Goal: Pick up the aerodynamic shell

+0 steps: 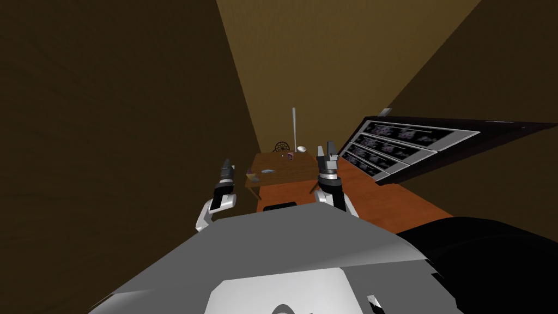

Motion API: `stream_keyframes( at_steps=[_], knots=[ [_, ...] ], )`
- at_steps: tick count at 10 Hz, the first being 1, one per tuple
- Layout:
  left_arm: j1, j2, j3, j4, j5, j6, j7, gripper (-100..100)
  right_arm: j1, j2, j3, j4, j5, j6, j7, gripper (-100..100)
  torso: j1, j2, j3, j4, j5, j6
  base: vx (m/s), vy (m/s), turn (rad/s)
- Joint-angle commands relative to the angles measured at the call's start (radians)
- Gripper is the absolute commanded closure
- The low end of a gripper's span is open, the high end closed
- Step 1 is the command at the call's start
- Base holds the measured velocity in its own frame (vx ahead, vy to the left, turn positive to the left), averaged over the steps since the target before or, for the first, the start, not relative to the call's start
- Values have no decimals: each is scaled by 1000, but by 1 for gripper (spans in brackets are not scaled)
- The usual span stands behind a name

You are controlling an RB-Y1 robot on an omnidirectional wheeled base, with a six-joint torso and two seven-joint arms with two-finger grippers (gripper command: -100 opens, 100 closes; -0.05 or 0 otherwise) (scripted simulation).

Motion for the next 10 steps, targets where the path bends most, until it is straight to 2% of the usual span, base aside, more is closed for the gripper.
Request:
stream_keyframes(
  at_steps=[1,3,4,6,7,8,9,10],
  knots=[
    [-19,4,7,37,-1,21,9,-100,0,0,0,0,0,0,0,0,0,0,0,0,0,0,21,-45,-23],
    [-71,10,28,109,-9,76,35,-100,0,0,0,0,0,0,0,0,2,1,1,0,0,0,17,-44,-97],
    [-71,10,28,120,-9,78,35,-100,0,0,0,0,0,0,0,0,1,1,0,0,0,0,19,-38,-62],
    [-126,15,50,194,-16,137,62,-100,0,0,0,0,0,0,0,0,2,1,0,0,0,0,23,-55,-121],
    [-126,15,50,210,-16,138,62,-100,0,0,0,0,0,0,0,0,1,0,0,0,0,0,14,-48,-36],
    [-154,18,61,253,-20,168,75,-100,0,0,0,0,0,0,0,0,1,1,1,0,0,-1,16,-43,-83],
    [-154,18,61,257,-20,168,75,-100,0,0,0,0,0,0,0,0,2,1,1,0,0,0,12,-31,-52],
    [-183,20,72,290,-23,200,89,-100,0,0,0,0,0,0,0,0,2,2,1,0,0,-1,15,-43,-114]
  ],
)
